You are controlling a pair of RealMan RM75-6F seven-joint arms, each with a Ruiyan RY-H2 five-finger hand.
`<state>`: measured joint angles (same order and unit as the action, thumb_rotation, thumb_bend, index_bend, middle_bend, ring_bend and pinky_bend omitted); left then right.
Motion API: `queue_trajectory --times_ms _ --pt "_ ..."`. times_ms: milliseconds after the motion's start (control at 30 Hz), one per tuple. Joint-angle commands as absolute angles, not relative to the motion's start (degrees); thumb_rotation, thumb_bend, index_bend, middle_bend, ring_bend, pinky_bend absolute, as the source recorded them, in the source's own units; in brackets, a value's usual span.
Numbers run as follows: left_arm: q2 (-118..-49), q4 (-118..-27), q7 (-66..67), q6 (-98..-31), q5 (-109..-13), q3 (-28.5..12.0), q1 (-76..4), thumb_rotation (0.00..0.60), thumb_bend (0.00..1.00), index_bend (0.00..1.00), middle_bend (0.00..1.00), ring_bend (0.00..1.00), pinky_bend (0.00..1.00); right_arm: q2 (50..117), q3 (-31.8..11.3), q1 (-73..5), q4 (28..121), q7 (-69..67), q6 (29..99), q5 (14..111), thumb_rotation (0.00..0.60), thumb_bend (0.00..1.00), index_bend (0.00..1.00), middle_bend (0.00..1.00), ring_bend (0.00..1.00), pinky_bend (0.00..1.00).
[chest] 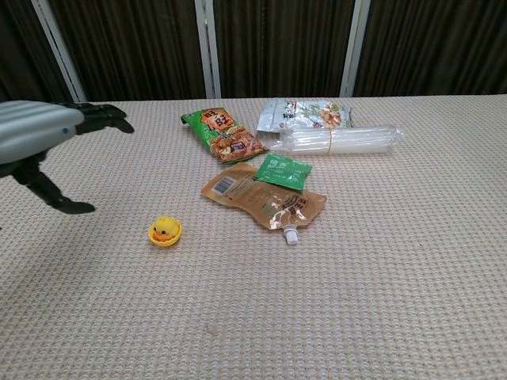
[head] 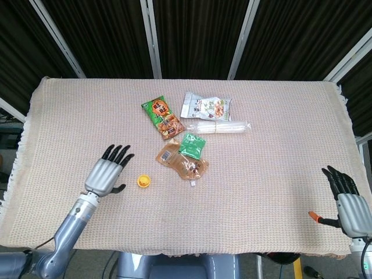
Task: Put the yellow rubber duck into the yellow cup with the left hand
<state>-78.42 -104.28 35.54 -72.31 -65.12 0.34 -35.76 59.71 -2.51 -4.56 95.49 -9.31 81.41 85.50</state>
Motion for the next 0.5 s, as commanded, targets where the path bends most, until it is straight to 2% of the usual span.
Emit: queue_trajectory --times_ms 33,267,500 --pt "-72.9 -108.1 32.8 -80.3 -71.8 5.6 -28.8 0.6 0.03 0.01 0.0 0.0 0.0 59.8 -2.5 -4.6 95.6 -8.6 81.4 85.4 0.6 0.01 0.02 0.0 0.0 0.0" --pt "-67.3 -106.1 25.4 -90.9 -81.6 13.2 -18.3 0.6 0.01 0.0 0.0 0.0 0.0 60.4 -2.6 -4.5 95.3 -6.2 81.7 85.2 0.6 0.01 0.0 0.0 0.0 0.0" --pt "-64.9 -100.4 16.3 -98.0 -87.7 15.4 -11.6 0.6 0.01 0.0 0.0 0.0 0.0 60.9 -2.6 -4.2 95.0 -4.7 82.5 85.5 0.6 0.01 0.0 0.0 0.0 0.0"
